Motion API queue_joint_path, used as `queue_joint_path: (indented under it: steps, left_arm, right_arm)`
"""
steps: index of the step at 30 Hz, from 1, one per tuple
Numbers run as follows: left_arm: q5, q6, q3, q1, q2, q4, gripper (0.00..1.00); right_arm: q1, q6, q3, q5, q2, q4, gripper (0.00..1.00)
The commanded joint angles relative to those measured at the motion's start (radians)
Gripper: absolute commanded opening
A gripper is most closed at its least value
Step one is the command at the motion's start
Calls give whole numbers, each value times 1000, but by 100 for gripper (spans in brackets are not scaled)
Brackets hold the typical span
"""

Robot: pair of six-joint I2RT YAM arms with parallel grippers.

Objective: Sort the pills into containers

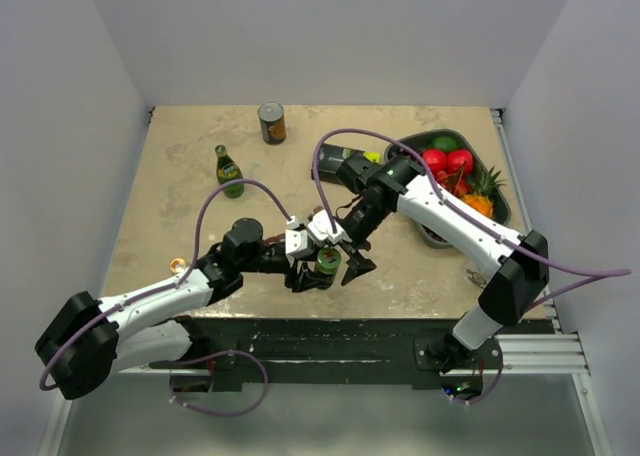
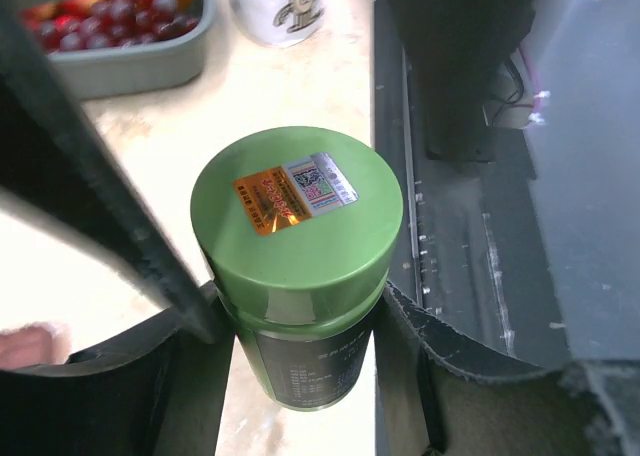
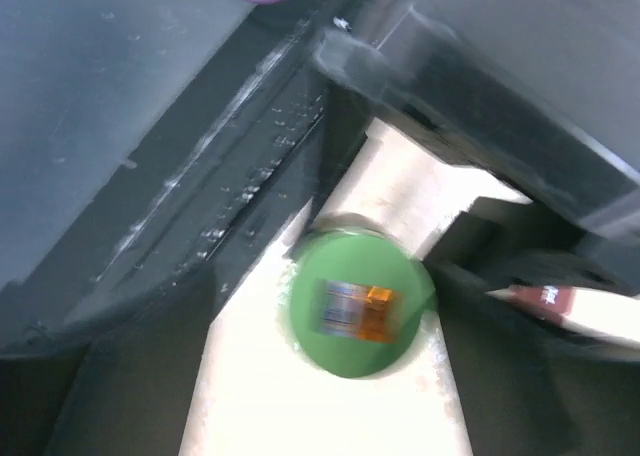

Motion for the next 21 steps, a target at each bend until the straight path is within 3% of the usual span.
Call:
queue_joint_path:
  steps: [1,5,12,15,21]
  left_arm:
    - [1,28,40,0,-31,30,0]
    - [-44,17,38,0,-39,35,0]
    - [-131,-56,17,-2,-74,95,0]
    - [-163,-86,5,-2,-91,124,0]
    - [-187,-104,8,-2,-89,139,0]
  right_arm:
    - [5,109,56,-1,-53,50,99]
    - [-4,313,42,70,-131,191,99]
    - [-34,563,-22,62,-204,355,99]
    - [-44,791,-97,117,-231,501,99]
    - [-42,887,-159,151,-244,584,99]
